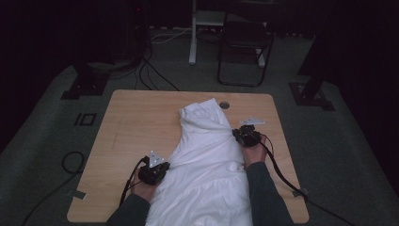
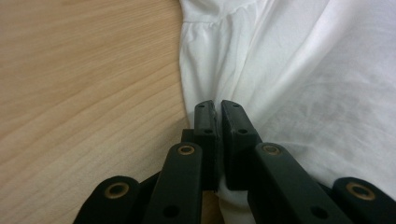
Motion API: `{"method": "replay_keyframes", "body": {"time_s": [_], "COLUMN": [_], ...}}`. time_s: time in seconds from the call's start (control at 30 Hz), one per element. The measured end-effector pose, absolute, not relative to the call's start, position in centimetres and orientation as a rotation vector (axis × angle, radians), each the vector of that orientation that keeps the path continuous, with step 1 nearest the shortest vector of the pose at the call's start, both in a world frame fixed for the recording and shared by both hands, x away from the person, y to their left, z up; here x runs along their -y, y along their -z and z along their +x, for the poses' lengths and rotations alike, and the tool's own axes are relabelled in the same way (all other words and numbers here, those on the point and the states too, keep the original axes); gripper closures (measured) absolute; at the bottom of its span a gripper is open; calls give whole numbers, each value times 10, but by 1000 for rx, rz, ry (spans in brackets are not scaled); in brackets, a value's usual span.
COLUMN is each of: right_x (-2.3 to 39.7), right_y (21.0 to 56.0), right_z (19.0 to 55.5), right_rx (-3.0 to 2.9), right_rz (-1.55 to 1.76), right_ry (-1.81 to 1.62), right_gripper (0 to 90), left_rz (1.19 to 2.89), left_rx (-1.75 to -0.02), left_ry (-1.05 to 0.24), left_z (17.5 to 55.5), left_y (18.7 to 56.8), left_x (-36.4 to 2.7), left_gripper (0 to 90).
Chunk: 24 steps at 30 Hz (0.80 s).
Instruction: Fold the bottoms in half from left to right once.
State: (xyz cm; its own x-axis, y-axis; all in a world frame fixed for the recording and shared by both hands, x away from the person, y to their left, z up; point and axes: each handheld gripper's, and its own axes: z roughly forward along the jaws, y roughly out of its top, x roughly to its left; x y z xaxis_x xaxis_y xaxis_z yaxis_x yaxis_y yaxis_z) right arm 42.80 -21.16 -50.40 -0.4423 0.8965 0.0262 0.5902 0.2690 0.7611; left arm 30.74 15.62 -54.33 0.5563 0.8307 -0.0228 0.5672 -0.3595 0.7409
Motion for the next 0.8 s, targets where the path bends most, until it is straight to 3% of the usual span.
{"method": "replay_keyframes", "body": {"time_s": [0.1,0.23,0.47,0.63,0.73,0.8], "right_x": [213,212,212,214,214,214], "right_y": [530,539,538,538,539,539], "right_z": [431,429,431,431,431,430], "right_rx": [-2194,-2192,-2205,-2213,-2213,-2210], "right_rz": [1397,1411,1416,1417,1405,1396], "right_ry": [-953,-951,-935,-951,-954,-959], "right_gripper": [854,852,842,842,842,842], "left_rz": [2049,2042,2003,2073,2116,2095], "left_rx": [-1122,-1124,-1060,-1085,-1098,-1112], "left_ry": [-390,-395,-451,-395,-411,-419], "left_z": [310,316,364,404,406,403], "left_y": [543,535,495,514,535,540], "left_x": [-161,-165,-148,-110,-98,-102], "left_gripper": [807,606,517,433,459,571]}}
